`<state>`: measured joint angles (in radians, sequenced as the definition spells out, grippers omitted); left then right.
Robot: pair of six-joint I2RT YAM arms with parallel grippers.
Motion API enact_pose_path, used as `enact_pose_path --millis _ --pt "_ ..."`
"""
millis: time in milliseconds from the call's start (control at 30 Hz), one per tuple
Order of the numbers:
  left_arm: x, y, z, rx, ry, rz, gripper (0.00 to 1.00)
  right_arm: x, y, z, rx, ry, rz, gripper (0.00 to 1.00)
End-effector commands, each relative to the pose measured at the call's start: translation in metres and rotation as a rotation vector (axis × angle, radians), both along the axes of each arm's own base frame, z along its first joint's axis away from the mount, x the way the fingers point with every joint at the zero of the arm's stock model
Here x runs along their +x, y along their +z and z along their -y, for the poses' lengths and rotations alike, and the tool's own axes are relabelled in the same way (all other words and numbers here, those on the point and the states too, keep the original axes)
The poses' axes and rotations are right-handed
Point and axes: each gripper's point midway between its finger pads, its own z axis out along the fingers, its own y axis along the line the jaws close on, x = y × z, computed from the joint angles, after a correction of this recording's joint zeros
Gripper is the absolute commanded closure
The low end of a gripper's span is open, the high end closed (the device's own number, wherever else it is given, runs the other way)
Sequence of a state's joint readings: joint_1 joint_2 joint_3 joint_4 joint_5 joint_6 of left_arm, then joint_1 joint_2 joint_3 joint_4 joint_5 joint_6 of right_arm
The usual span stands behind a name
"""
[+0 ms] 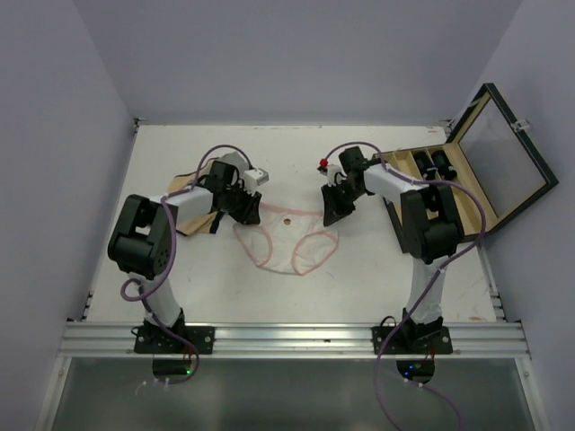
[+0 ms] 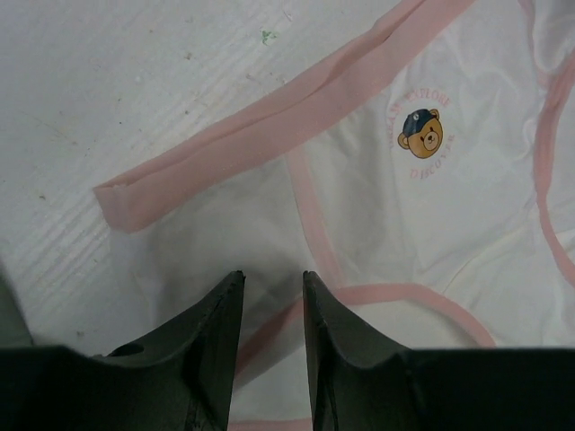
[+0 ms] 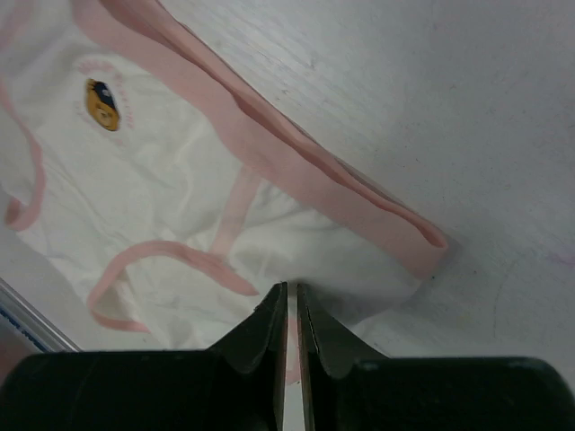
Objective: Roll the underwear
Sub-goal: Move the underwear to the center of the board
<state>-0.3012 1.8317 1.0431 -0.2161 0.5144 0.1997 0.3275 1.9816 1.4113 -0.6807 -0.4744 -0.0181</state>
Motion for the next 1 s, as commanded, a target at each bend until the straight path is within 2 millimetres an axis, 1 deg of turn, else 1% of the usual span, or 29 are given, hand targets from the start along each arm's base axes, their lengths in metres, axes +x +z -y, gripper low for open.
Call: enact_pose_path --millis 0,67,100,133,233,267,300,333,367,400,433,467,500,533,600,667,700,733,767,800,833,867,900,933,967 --pt "0.008 -0.010 -0.003 0.035 0.021 -0.020 0.63 -0.010 -0.030 0.006 -0.025 -0.013 -0.083 0.87" --pt "0.011 -0.011 -0.002 0.032 0.033 -0.029 0.63 -0.011 -0.042 0.014 -0.066 -0.011 -0.090 0.88" --pt "0.011 -0.014 -0.002 0.030 0.038 -0.039 0.63 -0.009 -0.044 0.018 -0.086 -0.012 -0.083 0.88" --pt "0.010 -0.013 0.001 0.017 0.045 -0.053 0.62 -0.006 -0.048 0.027 -0.132 -0.010 -0.062 0.87" --pt "0.001 -0.007 0.006 -0.025 0.035 -0.084 0.59 0.009 -0.042 0.037 -0.165 -0.009 -0.016 0.87" --pt "-0.004 -0.005 0.007 -0.034 0.031 -0.089 0.56 0.018 -0.031 0.036 -0.160 -0.008 0.024 0.86" --pt "-0.004 0.006 0.008 -0.052 0.026 -0.066 0.55 0.022 -0.024 0.035 -0.157 -0.005 0.046 0.85" --pt "-0.007 0.013 0.011 -0.073 0.010 -0.053 0.55 0.023 -0.016 0.034 -0.151 0.007 0.055 0.84" --pt "-0.008 0.019 0.011 -0.081 0.004 -0.039 0.54 0.027 -0.003 0.028 -0.117 0.022 0.074 0.81" --pt "-0.007 0.035 0.011 -0.090 -0.007 0.009 0.53 0.028 0.011 0.025 -0.096 0.026 0.093 0.80" --pt "-0.005 0.045 0.011 -0.092 -0.011 0.041 0.53 0.023 0.019 0.024 -0.081 0.034 0.086 0.79" --pt "-0.004 0.052 0.009 -0.088 -0.014 0.067 0.53 0.021 0.030 0.018 -0.047 0.046 0.096 0.77" --pt "0.000 0.067 0.008 -0.087 -0.014 0.119 0.52 0.021 0.043 0.017 -0.029 0.048 0.123 0.77" --pt "0.004 0.071 0.003 -0.064 0.007 0.144 0.52 0.022 0.049 0.015 -0.019 0.045 0.138 0.76" --pt "0.006 0.078 0.000 -0.046 0.022 0.146 0.52 0.024 0.053 0.015 -0.013 0.039 0.160 0.76" --pt "0.001 0.072 0.000 -0.040 0.025 0.103 0.53 0.029 0.050 0.012 -0.008 0.042 0.172 0.77" --pt "-0.001 0.064 0.000 -0.038 0.029 0.076 0.53 0.030 0.046 0.010 0.000 0.046 0.162 0.78" --pt "-0.003 0.060 0.001 -0.041 0.029 0.058 0.54 0.029 0.034 0.009 -0.004 0.051 0.132 0.79" --pt "-0.004 0.056 0.002 -0.042 0.029 0.043 0.54 0.030 0.029 0.008 -0.004 0.052 0.116 0.83" --pt "-0.006 0.048 0.002 -0.042 0.033 0.017 0.55 0.028 0.024 0.006 0.004 0.054 0.095 0.85" --pt "-0.007 0.045 0.003 -0.043 0.035 0.005 0.55 0.027 0.018 0.007 0.003 0.051 0.079 0.86" --pt "-0.007 0.042 0.003 -0.045 0.037 -0.006 0.55 0.022 0.007 0.008 -0.004 0.052 0.054 0.89" --pt "-0.008 0.035 0.004 -0.042 0.038 -0.026 0.56 0.019 0.001 0.009 -0.006 0.049 0.040 0.90" --pt "-0.008 0.032 0.004 -0.041 0.040 -0.035 0.56 0.019 -0.003 0.010 -0.010 0.042 0.042 0.92" --pt "-0.009 0.029 0.003 -0.036 0.041 -0.045 0.56 0.010 -0.011 0.013 -0.020 0.038 0.021 0.95"
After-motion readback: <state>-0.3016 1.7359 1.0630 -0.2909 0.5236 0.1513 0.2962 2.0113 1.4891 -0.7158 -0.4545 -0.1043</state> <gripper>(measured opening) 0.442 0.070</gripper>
